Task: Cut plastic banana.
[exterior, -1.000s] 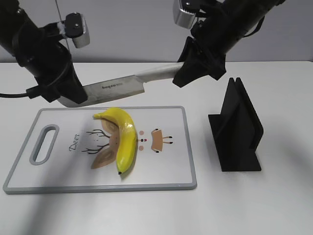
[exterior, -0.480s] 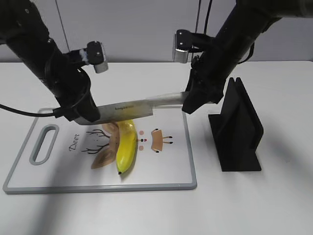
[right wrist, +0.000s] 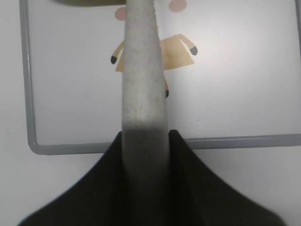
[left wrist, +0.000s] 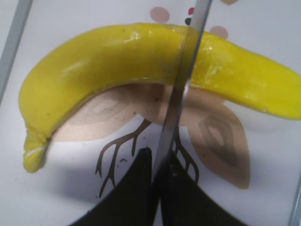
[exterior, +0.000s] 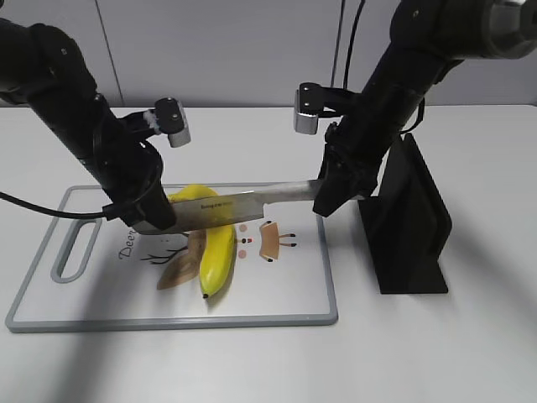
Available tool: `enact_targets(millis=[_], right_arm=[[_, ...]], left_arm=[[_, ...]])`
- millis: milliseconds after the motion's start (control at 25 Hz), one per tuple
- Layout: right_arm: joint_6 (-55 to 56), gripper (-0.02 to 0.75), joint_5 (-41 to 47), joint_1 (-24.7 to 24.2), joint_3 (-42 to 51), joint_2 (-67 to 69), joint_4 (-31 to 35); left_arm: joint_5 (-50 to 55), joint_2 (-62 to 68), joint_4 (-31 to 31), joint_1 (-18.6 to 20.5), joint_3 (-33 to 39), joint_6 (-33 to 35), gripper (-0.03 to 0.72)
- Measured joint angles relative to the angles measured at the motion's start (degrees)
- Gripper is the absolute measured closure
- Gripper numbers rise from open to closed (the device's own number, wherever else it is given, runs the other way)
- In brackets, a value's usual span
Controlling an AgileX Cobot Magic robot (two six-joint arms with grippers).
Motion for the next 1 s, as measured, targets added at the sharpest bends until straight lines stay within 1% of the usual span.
enact_targets(millis=[360,680,1000], right_arm=[[-0.2,0.559,-0.1,-0.2,0.0,0.8,0.1],[0.1,0.561,-1.1,-0.1,0.1,-1.2,-1.1],[0.2,0.563,-0.2,0.0,0.3,-9.9,-1.8]], left_arm=[[0.0,0.2,-1.3,0.2,-0.1,0.1,0.667],[1.1,-0.1,0.6,0.0,-2.1,-0.1,0.667],[4.6,-9.0,1.4,-0.2,-2.8,-0.4,0.670]])
